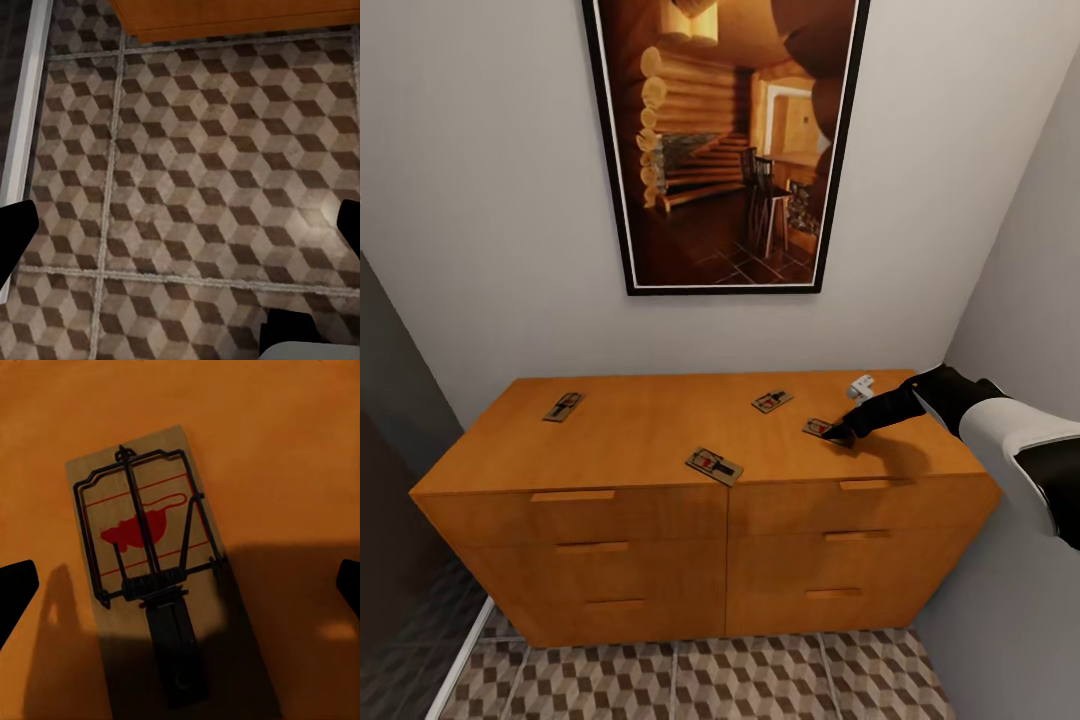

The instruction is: Take the four mousetraps from the cabinet in the bathroom and place them on the bathroom floor. Make sure all four end up on the same floor surface, and ensure that at least two of them are either under or directly next to the same bathroom sink.

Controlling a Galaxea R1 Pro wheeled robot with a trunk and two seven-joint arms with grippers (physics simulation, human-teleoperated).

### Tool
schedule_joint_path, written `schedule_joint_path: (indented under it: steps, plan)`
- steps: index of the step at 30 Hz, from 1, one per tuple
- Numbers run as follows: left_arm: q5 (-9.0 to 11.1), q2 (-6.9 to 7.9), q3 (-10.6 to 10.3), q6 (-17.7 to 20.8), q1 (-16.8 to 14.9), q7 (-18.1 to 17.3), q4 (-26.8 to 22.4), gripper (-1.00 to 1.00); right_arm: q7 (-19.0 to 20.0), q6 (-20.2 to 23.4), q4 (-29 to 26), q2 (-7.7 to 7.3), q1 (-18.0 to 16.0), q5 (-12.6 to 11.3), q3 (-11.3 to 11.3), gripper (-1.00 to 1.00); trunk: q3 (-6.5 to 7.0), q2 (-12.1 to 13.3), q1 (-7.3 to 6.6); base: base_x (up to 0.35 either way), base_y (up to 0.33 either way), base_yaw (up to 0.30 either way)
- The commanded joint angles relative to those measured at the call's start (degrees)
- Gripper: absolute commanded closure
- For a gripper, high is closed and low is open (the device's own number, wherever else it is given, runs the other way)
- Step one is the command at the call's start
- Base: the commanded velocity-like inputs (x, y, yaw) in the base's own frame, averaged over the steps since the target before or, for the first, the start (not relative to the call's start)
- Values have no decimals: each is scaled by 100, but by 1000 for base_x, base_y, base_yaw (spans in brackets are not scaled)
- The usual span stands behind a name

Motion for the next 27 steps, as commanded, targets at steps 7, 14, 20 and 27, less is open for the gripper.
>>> schedule_joint_path:
  steps: [7, 14, 20, 27]
  plan:
    - [-7, 0, 26, -35, -11, -1, 24, -100, 25, 56, -5, -3, 35, 72, 38, -100, -7, -2, 1, 0, 0, 0]
    - [-7, 0, 26, -35, -11, -1, 24, -100, 25, 56, -5, -9, 35, 72, 38, -100, -7, -2, 1, 0, 0, 0]
    - [-7, 0, 26, -35, -13, -1, 24, -100, 25, 56, -5, -12, 35, 72, 38, -100, -7, -2, 1, 0, 0, 0]
    - [-7, 0, 26, -35, -12, -1, 24, -100, 25, 56, -5, -12, 35, 72, 38, -100, -7, -2, 1, 0, 0, 0]
